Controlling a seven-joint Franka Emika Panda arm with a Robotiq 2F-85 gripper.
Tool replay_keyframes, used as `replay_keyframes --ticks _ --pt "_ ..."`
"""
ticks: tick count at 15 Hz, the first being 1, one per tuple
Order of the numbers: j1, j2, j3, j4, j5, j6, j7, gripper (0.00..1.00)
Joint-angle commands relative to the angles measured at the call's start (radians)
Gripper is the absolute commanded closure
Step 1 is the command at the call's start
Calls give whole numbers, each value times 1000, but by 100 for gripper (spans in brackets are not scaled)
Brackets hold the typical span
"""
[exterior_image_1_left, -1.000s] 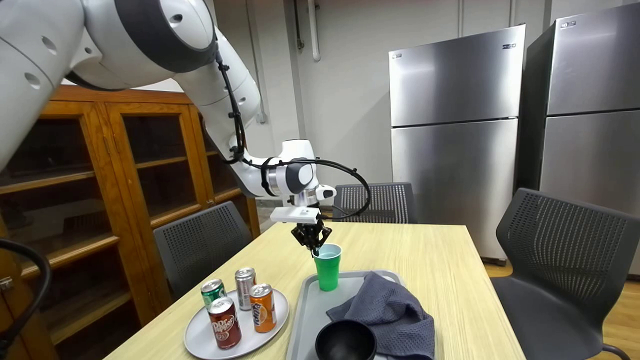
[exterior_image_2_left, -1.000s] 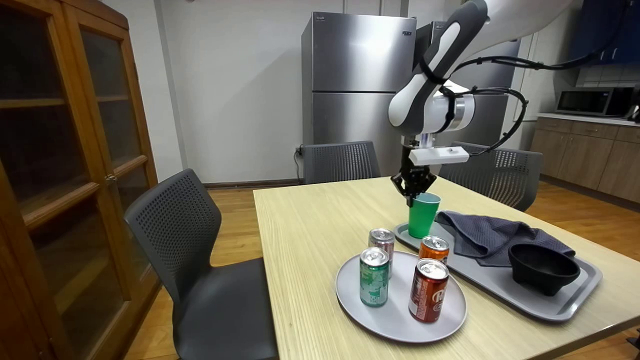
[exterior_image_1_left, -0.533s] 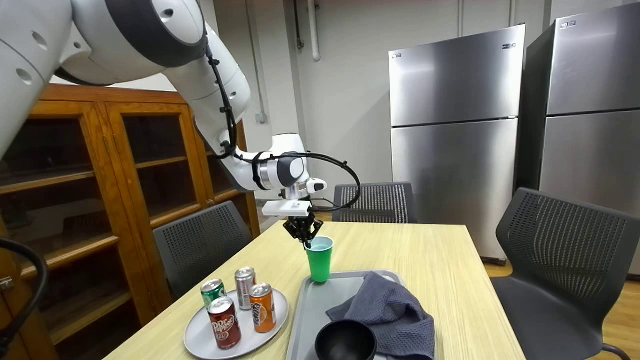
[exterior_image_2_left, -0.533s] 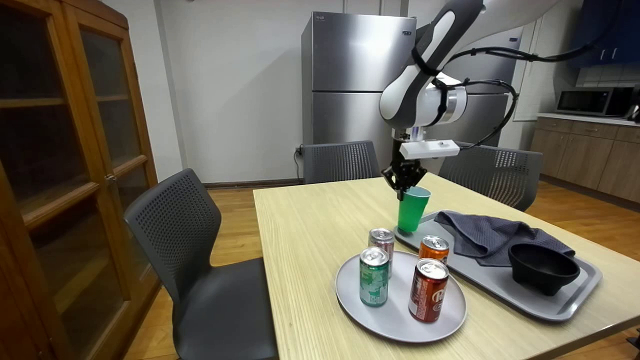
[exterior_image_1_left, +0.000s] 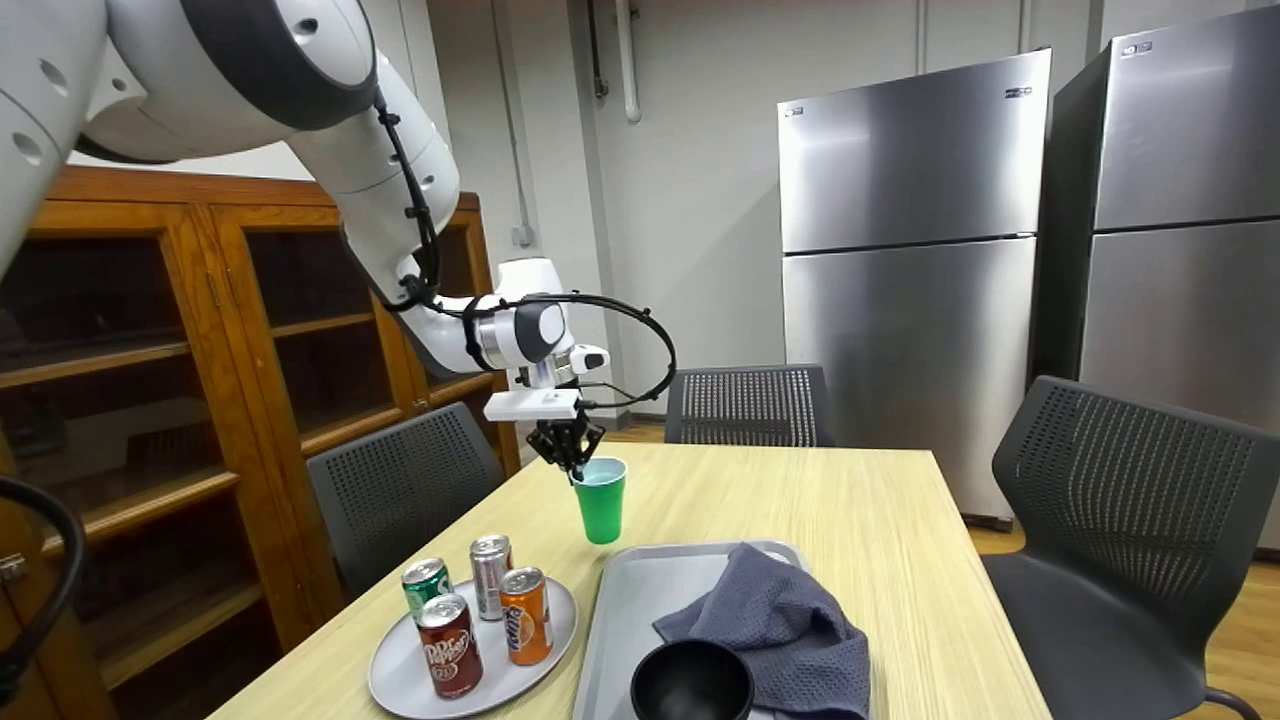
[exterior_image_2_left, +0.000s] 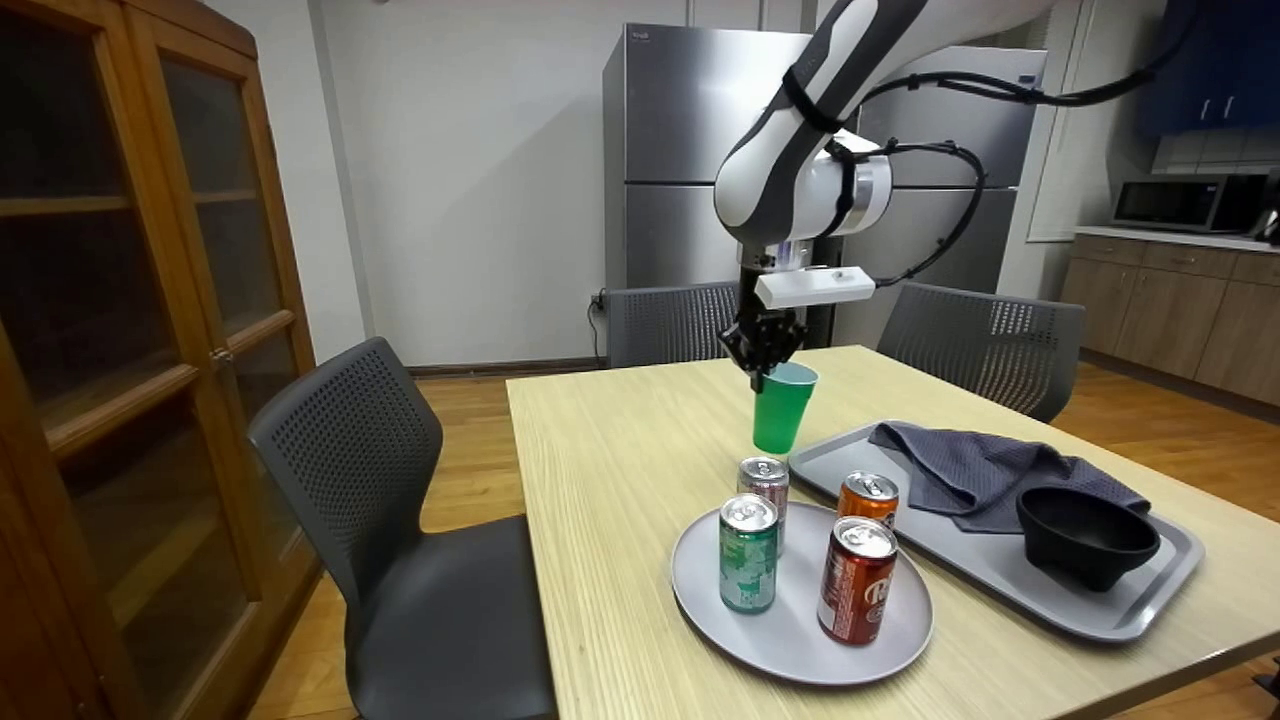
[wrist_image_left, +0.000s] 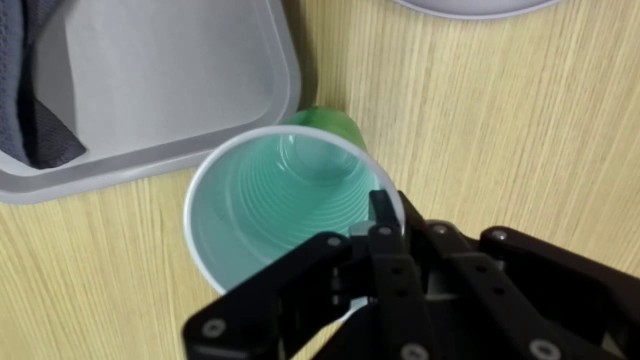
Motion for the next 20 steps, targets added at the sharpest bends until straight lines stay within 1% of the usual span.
replay_keyframes --ticks 1,8,18,19,20 --pt "16 4 15 19 -37 -6 20 99" --pt "29 80 34 113 -66 -13 -1 99" --pt "37 193 33 241 -84 -31 -7 99" --pt "37 195 34 246 -83 -33 -8 90" --pt "36 196 36 249 -80 -33 -7 68"
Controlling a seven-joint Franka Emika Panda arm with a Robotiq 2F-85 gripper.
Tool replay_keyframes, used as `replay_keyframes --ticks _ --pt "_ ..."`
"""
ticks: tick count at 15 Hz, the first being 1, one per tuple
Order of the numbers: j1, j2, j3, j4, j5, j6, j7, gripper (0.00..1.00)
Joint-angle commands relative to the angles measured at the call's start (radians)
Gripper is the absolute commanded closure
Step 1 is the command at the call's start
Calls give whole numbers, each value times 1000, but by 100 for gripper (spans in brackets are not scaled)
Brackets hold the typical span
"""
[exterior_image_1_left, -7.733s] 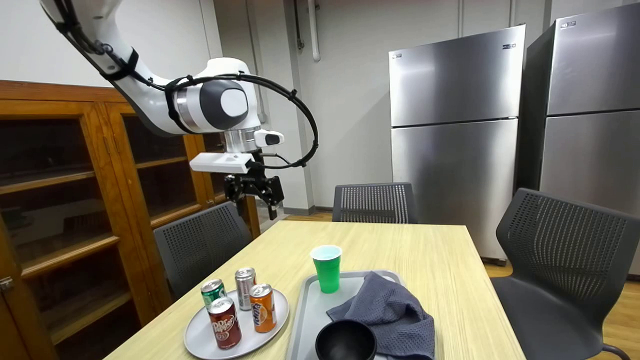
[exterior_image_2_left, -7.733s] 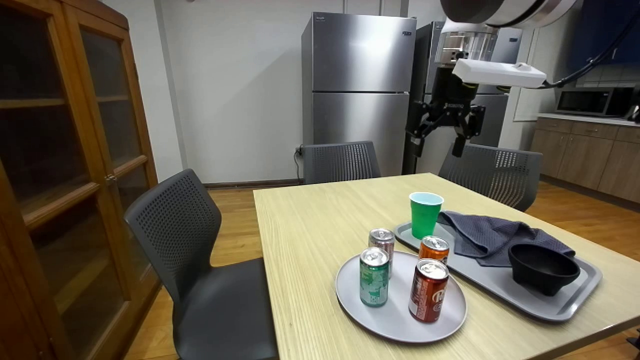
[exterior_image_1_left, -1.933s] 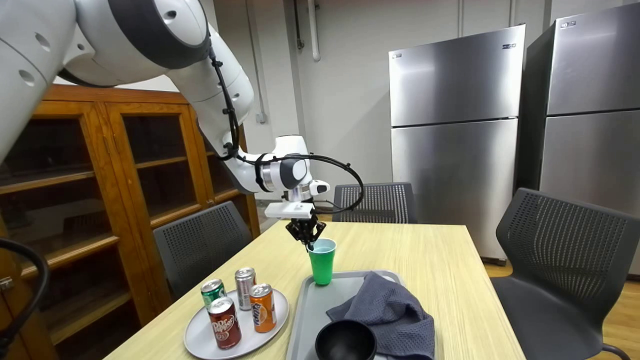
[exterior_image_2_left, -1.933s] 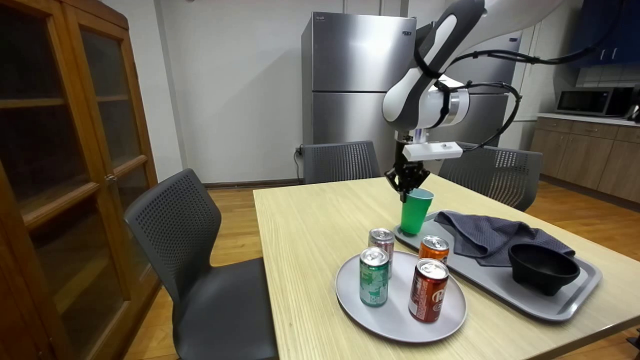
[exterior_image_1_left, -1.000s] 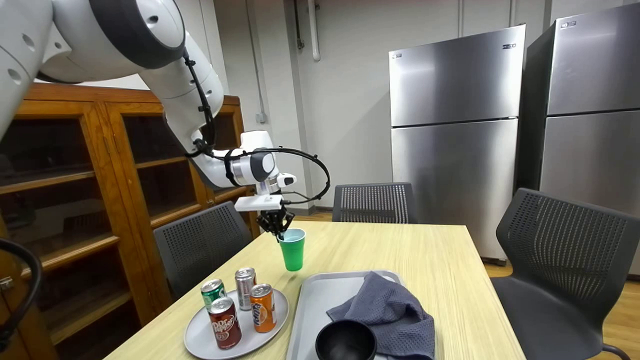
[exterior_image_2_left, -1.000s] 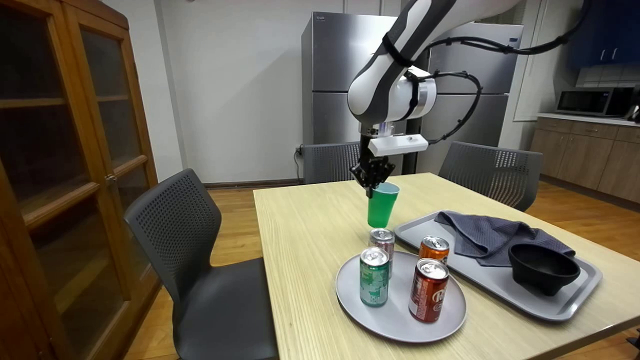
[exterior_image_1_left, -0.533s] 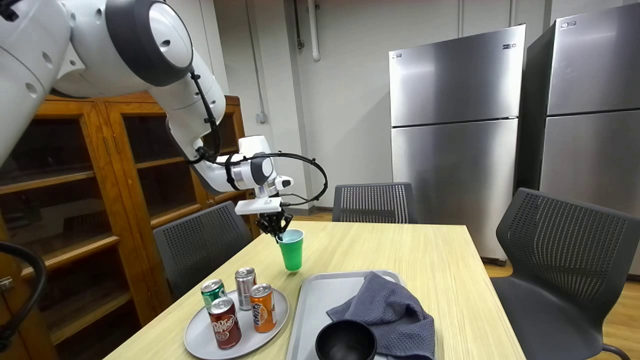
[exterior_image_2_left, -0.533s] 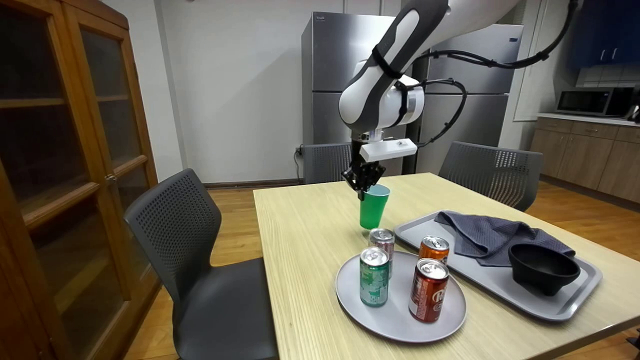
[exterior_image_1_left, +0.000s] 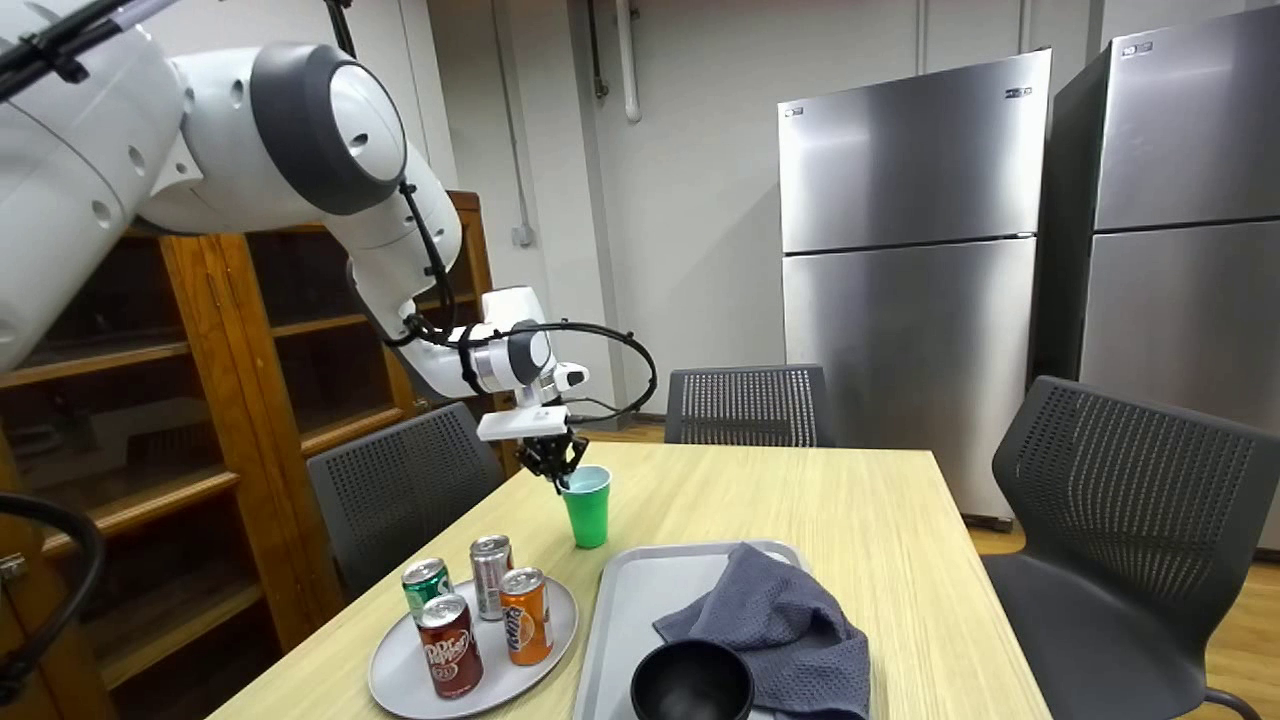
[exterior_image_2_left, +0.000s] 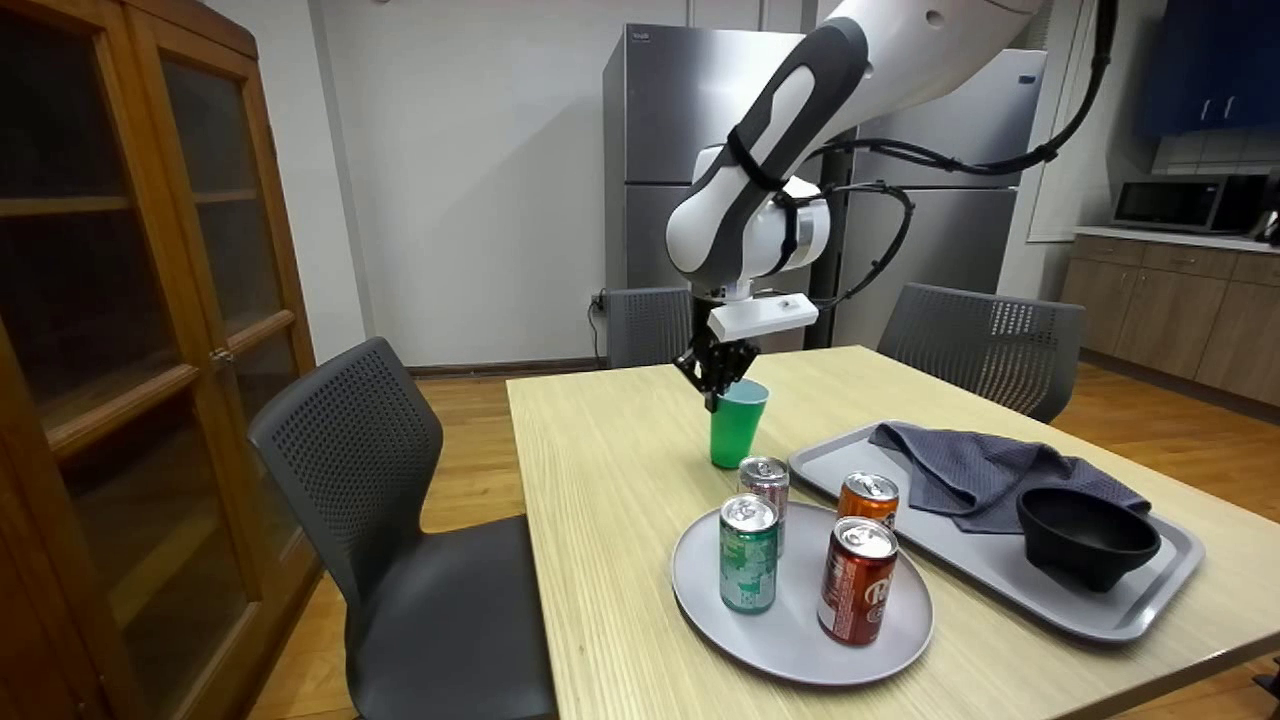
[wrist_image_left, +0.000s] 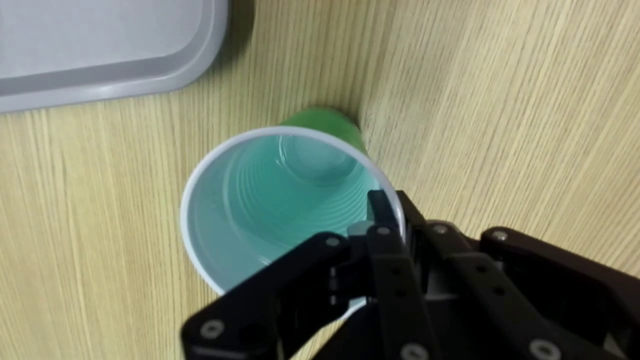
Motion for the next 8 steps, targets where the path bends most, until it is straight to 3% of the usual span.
replay_keyframes --ticks 1,2,8 --pt "2 19 4 56 -17 -27 -2 65" --pt "1 12 5 56 -16 -25 -3 65" --pt "-4 -43 10 34 -10 -15 -6 23"
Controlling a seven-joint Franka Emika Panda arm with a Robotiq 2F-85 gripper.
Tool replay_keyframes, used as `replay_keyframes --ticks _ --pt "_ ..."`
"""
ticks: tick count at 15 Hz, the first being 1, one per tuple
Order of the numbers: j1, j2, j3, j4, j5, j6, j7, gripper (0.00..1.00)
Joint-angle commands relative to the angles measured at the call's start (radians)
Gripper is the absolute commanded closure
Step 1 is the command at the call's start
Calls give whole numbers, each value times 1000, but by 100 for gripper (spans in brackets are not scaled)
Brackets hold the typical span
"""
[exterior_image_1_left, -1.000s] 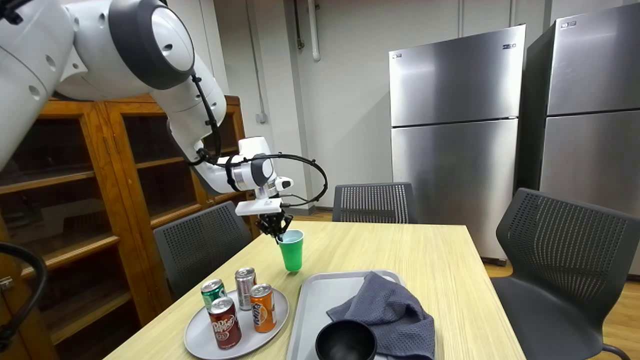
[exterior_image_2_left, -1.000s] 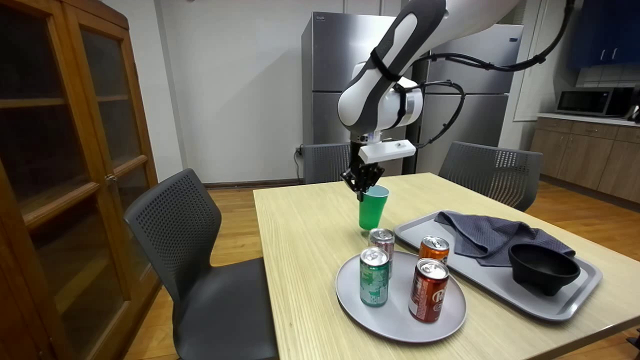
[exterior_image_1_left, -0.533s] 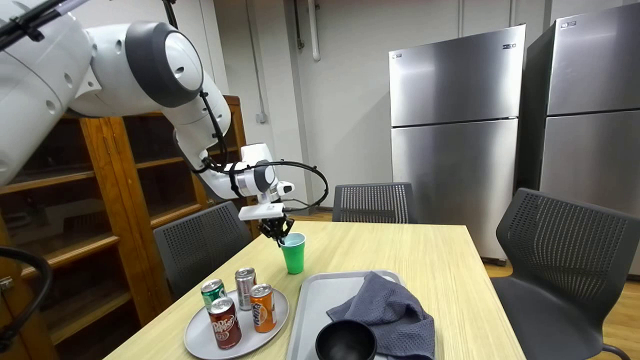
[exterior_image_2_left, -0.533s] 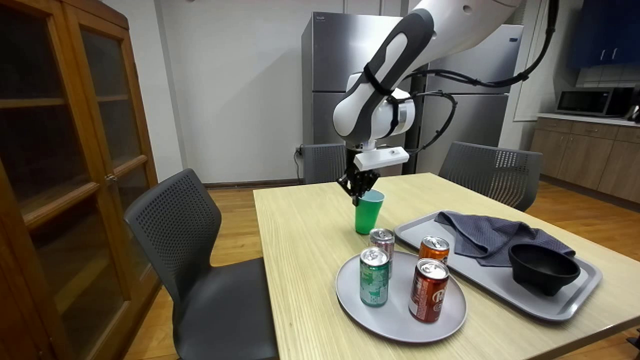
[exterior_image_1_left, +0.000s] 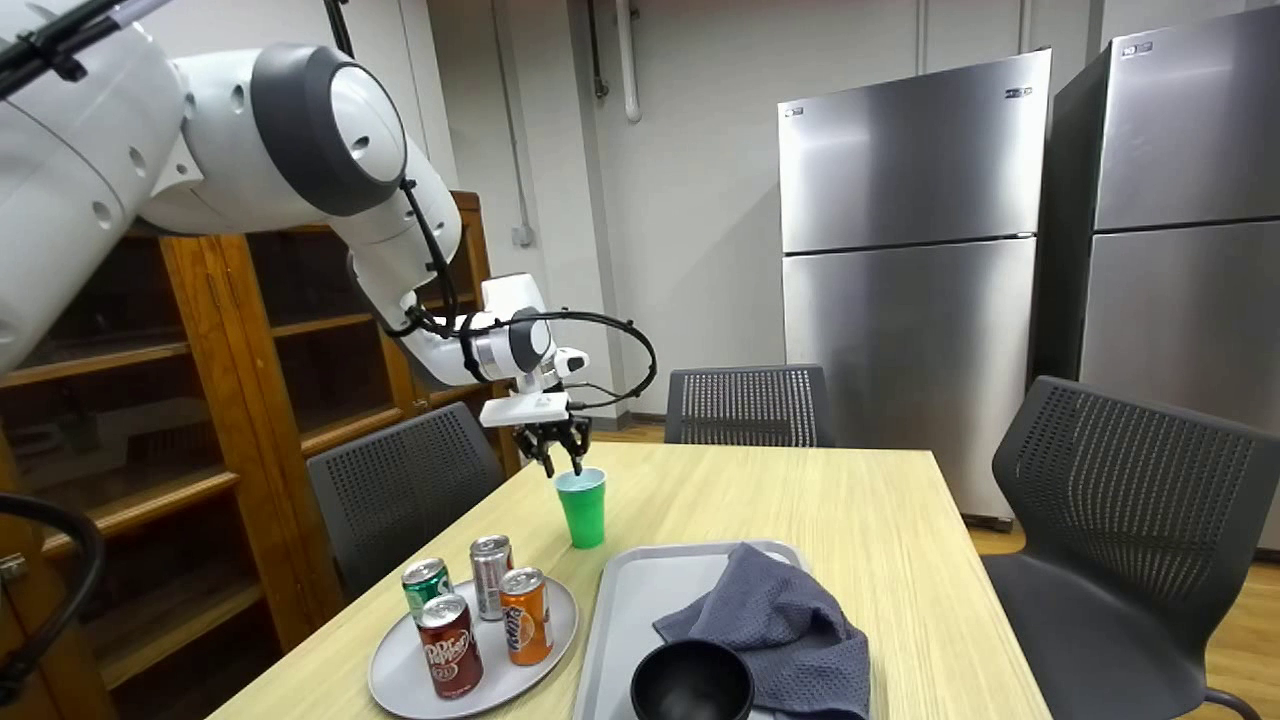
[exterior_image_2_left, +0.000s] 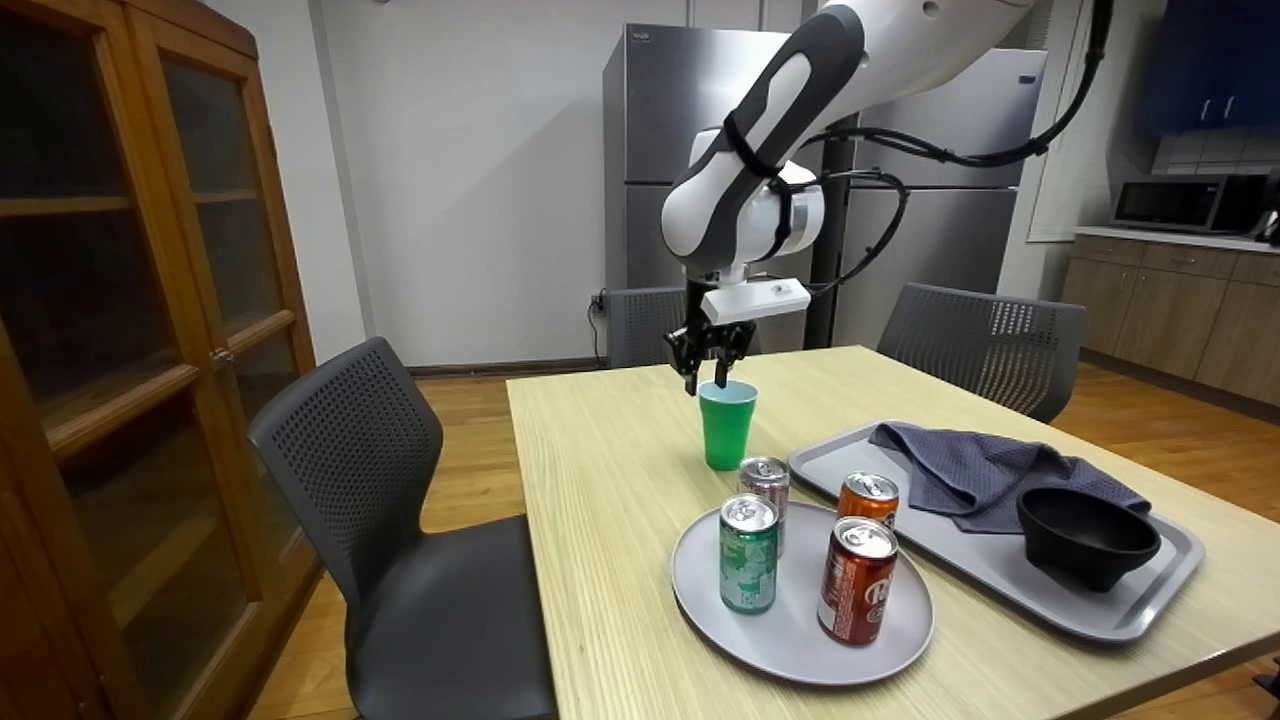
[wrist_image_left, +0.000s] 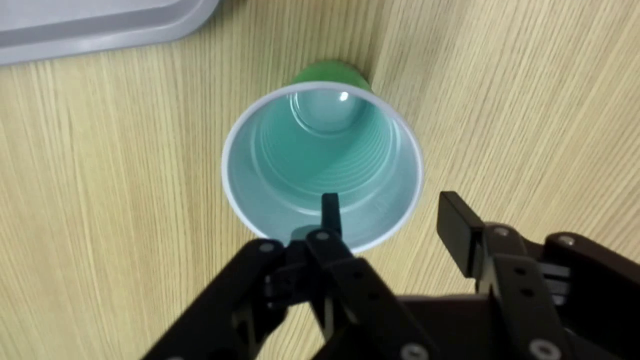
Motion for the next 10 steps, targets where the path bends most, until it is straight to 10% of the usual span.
replay_keyframes --ticks 1,10 --pt "-5 -51 10 -18 -9 -14 -5 14" --pt "-28 -142 -18 -83 -15 1 7 0"
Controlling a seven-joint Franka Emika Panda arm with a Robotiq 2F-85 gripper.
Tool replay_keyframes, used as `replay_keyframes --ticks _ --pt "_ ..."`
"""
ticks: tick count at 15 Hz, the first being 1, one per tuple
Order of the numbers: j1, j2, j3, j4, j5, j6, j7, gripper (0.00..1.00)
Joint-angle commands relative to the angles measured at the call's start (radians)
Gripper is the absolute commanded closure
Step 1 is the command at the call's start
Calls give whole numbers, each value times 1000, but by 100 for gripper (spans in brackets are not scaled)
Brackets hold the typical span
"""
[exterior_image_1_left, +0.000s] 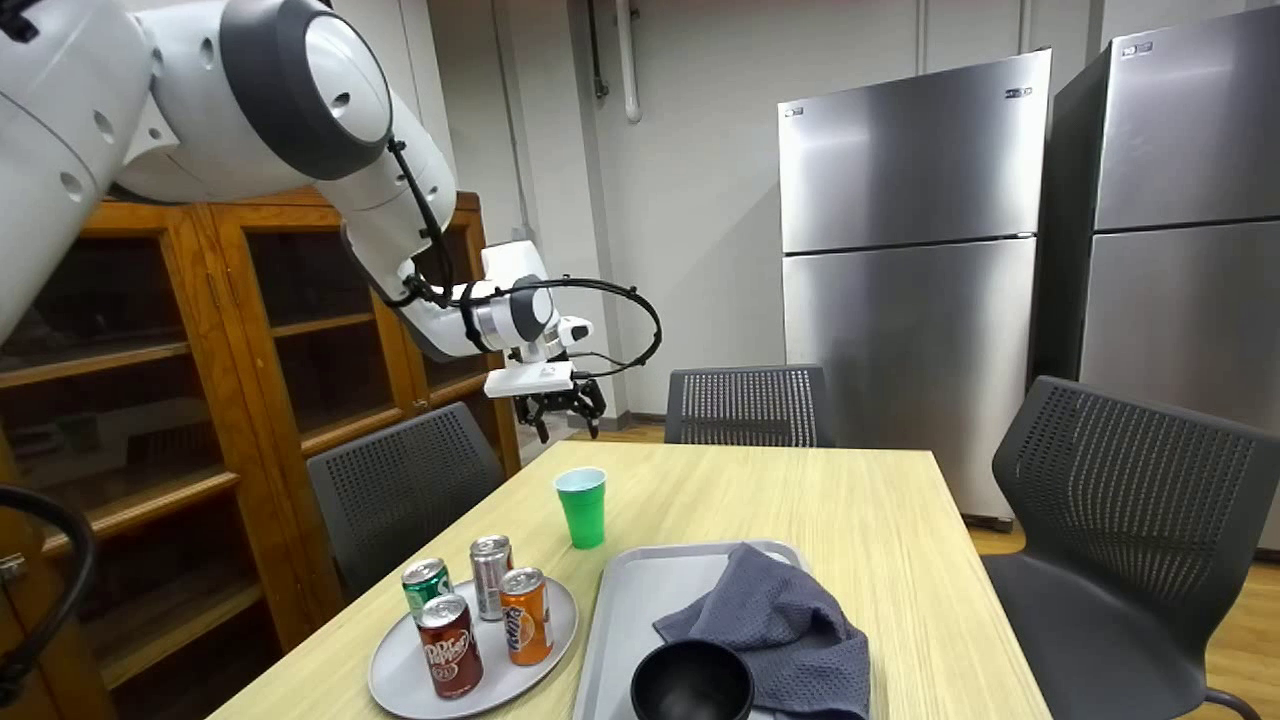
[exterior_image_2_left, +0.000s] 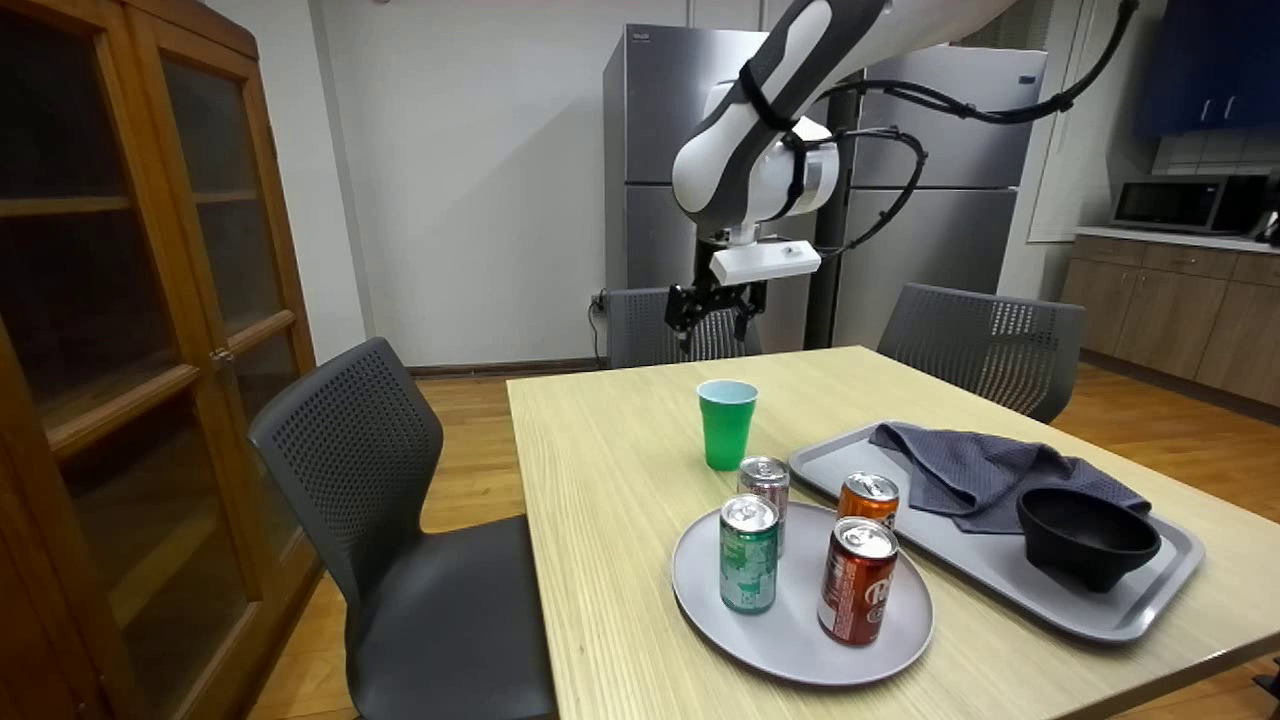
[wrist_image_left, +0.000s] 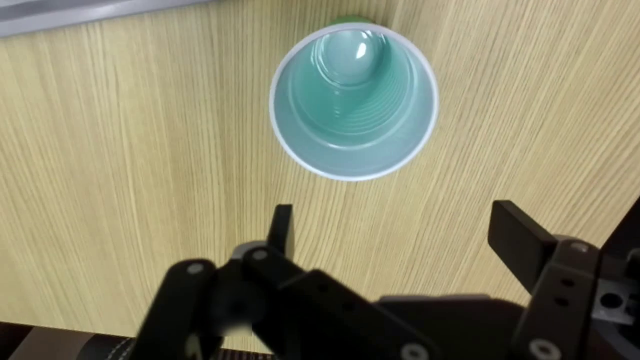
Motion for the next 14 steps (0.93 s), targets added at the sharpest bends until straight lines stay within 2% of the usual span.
replay_keyframes --ticks 1,14 --pt "-21 -72 -12 -73 -17 2 10 0" --pt "-112 -123 -96 -204 -19 18 30 0"
